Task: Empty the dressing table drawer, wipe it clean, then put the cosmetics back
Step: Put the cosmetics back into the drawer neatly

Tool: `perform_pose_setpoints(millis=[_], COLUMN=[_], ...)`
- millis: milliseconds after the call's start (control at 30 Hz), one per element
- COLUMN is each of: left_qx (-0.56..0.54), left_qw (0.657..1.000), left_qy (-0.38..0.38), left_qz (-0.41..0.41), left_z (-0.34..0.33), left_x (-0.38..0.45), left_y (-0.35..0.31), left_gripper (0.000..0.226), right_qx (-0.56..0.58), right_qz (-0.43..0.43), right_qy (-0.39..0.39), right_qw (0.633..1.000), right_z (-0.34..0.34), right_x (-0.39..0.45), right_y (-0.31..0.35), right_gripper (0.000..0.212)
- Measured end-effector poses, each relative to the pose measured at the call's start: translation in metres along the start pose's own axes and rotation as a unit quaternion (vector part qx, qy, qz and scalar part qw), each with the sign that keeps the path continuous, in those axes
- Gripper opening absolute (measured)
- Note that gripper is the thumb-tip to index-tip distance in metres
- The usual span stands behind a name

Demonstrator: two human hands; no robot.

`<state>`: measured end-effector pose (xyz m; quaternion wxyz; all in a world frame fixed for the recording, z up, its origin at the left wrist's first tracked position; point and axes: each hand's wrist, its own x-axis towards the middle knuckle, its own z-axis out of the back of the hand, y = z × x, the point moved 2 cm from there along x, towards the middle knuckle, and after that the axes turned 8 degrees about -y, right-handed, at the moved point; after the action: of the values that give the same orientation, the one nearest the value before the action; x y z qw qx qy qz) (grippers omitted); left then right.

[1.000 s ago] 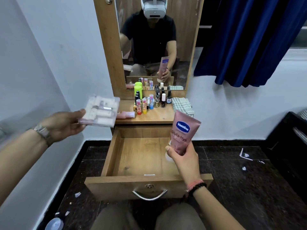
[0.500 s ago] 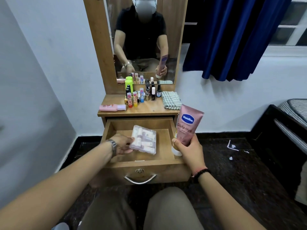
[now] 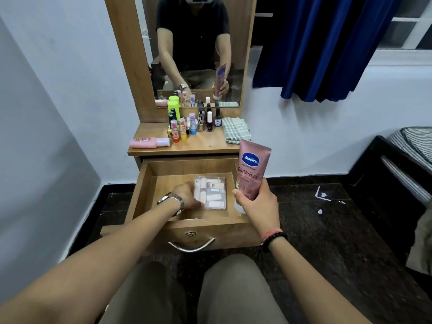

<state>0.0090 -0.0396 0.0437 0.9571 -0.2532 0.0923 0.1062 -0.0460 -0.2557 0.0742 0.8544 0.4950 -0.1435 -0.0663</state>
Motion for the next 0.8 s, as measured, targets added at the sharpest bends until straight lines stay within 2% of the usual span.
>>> perform_pose_setpoints(millis=[67, 133, 200, 433, 700, 800], left_qx=[0.054, 0.082, 0.095, 0.099, 0.141, 0.098], left_qw=[0.998, 0.995, 0.993, 0.989, 0.982, 0.989], left_qy=[-0.004, -0.013, -0.024, -0.061, -0.063, -0.075], left_qz=[-0.037, -0.052, -0.063, -0.094, -0.104, -0.081], left_z=[-0.003, -0.007, -0.01, -0.019, -0.019, -0.015], left_x=[0.001, 0.006, 0.012, 0.027, 0.031, 0.03], left_y=[-0.004, -0.007, -0.012, -0.045, -0.039, -0.036], left_gripper=[0.077, 0.081, 0.077, 0.043, 0.068, 0.059], right_qx=[-0.003, -0.005, -0.006, -0.007, -0.013, -0.011], right_qz=[0.001, 0.005, 0.008, 0.009, 0.022, 0.021], right_qy=[-0.002, -0.006, -0.006, -0.007, -0.012, -0.008], right_qw=[1.0, 1.0, 1.0, 1.0, 1.0, 1.0], right_z=[0.0, 0.0, 0.0, -0.001, -0.001, -0.001], right_x=[0.0, -0.001, -0.001, 0.002, 0.001, 0.002], right_y=[0.001, 0.002, 0.002, 0.002, 0.002, 0.001], right_gripper=[0.046, 0.046, 0.046, 0.046, 0.044, 0.047])
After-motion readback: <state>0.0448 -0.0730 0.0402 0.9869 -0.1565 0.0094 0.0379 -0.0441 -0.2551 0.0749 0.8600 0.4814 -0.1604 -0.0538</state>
